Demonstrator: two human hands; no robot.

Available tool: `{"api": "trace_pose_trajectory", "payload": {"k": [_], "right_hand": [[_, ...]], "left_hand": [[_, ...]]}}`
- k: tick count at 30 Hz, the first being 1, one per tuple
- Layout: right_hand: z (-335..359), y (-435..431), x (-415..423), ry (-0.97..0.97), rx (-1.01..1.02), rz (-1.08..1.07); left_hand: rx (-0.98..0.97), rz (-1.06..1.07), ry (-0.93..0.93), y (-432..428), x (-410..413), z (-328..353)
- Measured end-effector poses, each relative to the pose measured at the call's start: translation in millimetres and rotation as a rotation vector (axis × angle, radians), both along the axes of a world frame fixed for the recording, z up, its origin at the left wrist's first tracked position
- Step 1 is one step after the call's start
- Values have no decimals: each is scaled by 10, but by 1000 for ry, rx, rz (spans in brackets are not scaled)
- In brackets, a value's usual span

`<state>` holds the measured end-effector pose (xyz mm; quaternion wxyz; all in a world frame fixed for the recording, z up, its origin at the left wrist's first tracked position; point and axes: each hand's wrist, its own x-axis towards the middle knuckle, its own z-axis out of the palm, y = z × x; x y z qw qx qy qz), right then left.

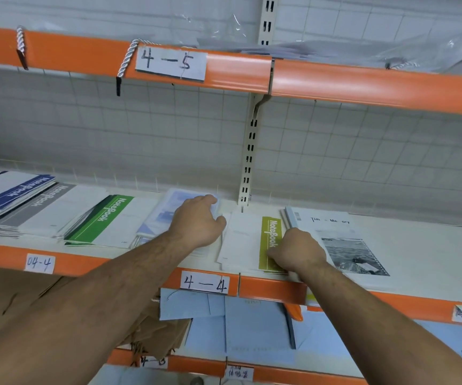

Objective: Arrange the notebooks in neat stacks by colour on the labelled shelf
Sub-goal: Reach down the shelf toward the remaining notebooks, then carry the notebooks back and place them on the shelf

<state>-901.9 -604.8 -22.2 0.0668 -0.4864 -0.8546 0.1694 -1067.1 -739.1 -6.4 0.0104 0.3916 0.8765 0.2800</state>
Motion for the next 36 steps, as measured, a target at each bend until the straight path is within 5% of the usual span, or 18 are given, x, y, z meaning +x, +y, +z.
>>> {"api": "trace_pose_trajectory", "payload": {"k": [13,23,36], "right_hand": [[-47,-362,494,-13,337,19],[-155,-723,1567,-192,182,-131],[-98,-584,3117,-138,116,-272]], "left_hand": [[-103,-371,119,87,361,-107],[-259,-681,191,272,1251,-261],[-287,-892,281,783,2867,-219]]}}
